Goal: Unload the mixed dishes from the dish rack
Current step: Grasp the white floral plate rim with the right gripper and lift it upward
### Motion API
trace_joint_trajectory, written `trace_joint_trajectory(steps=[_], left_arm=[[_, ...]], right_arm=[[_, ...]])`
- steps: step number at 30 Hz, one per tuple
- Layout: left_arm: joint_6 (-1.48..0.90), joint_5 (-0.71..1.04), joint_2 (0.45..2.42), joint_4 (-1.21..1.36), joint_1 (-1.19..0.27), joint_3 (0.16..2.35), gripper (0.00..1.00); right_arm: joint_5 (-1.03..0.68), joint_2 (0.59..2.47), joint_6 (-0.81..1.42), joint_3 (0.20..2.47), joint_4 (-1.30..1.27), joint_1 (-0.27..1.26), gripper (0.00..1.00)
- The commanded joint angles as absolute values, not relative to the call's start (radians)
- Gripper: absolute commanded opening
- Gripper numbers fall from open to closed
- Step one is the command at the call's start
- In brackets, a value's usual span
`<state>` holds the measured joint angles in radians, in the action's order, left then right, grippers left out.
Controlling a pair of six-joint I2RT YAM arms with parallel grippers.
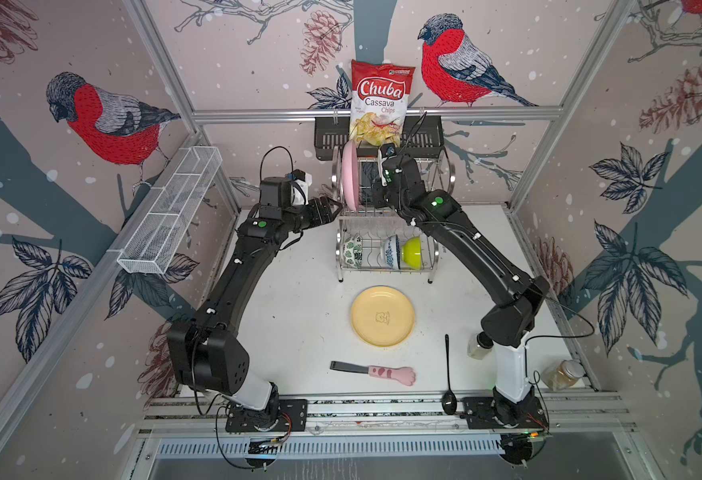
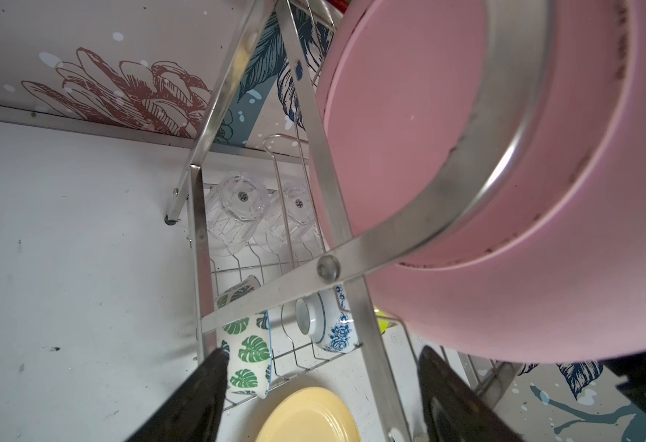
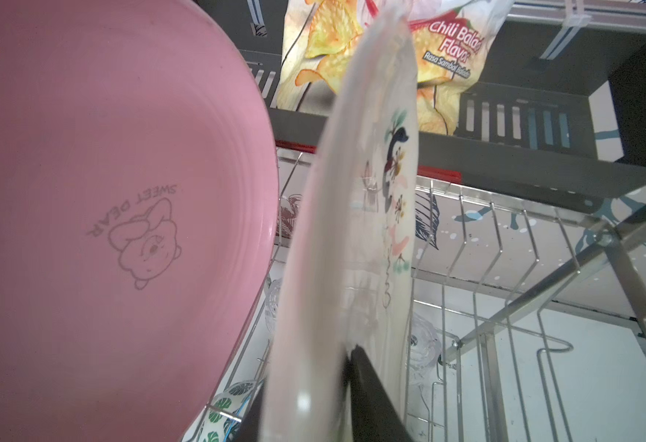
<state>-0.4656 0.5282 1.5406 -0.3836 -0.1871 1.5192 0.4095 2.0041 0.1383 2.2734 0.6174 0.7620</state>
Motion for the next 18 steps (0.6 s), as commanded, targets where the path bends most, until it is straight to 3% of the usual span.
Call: trace_joint_trajectory(steps=[1, 9, 18], left_arm=[[-0.458, 0.551, 1.547, -0.350, -0.190, 1.529, 0.76], [-0.448, 0.547, 1.547, -0.379, -0.198, 1.533, 0.76], [-0.435, 0.528, 1.518, -0.402, -0.198, 1.517, 0.76]], right_arm=[[0.424, 1.989, 0.195, 2.246, 0.602, 0.756, 0.22], [0.398, 1.959, 0.227, 2.209, 0.586, 0.755, 0.07], [0.356, 1.897, 0.243, 2.189, 0.526, 0.747, 0.01]])
